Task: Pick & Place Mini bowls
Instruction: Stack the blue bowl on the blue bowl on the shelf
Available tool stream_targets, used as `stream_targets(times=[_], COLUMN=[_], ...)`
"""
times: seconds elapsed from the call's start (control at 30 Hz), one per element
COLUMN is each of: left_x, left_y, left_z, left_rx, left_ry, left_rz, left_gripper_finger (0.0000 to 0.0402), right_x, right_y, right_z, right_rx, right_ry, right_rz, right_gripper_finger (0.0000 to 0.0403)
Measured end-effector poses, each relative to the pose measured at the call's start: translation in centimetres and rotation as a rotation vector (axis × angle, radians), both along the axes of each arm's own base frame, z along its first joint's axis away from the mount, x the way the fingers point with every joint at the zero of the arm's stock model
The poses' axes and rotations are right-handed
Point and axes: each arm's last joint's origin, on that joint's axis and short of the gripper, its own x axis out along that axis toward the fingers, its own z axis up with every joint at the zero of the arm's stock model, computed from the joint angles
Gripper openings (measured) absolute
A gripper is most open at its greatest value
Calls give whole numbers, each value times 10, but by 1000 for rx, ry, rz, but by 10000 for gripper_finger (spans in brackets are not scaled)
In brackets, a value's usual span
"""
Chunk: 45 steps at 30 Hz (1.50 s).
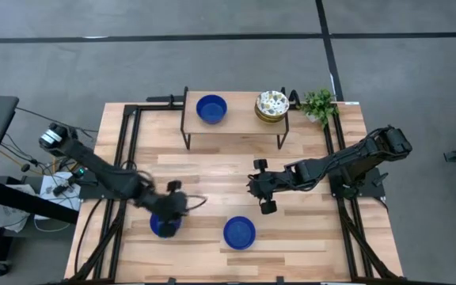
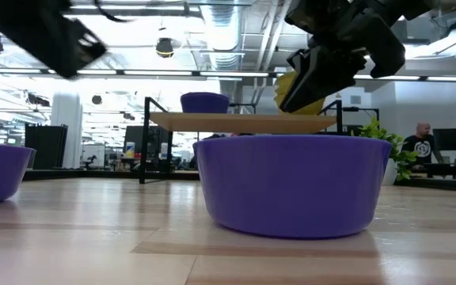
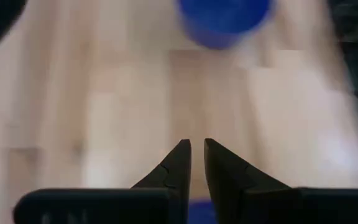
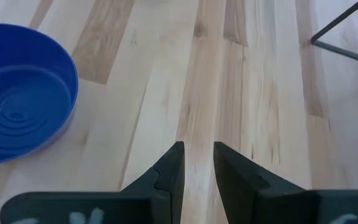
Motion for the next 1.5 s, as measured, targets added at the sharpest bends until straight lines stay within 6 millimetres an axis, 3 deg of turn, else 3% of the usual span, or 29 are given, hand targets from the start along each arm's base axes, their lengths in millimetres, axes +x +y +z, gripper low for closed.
stream_targets(times=[0.2,0.33,0.53,0.9,1.1,1.5], left_x=[-36,-45,-46,-45,-46,-48], left_y=[-6,-5,-2,-3,-1,1], left_z=[-9,-24,-37,-39,-51,-56], left_rx=[-121,-139,-198,-154,-107,-95], left_ry=[-3,22,76,56,81,106], left_rz=[-12,-12,79,54,47,66], left_gripper_finger=[44,44,44,58,77,74], right_x=[1,1,1,1,1,1], right_y=[0,0,0,0,0,0], right_z=[1,1,1,1,1,1], right_rx=[-2,-2,-2,-2,-2,-2], right_ry=[-15,-15,-15,-15,-15,-15], right_rz=[7,7,7,8,8,8], right_gripper_finger=[77,77,77,77,77,77])
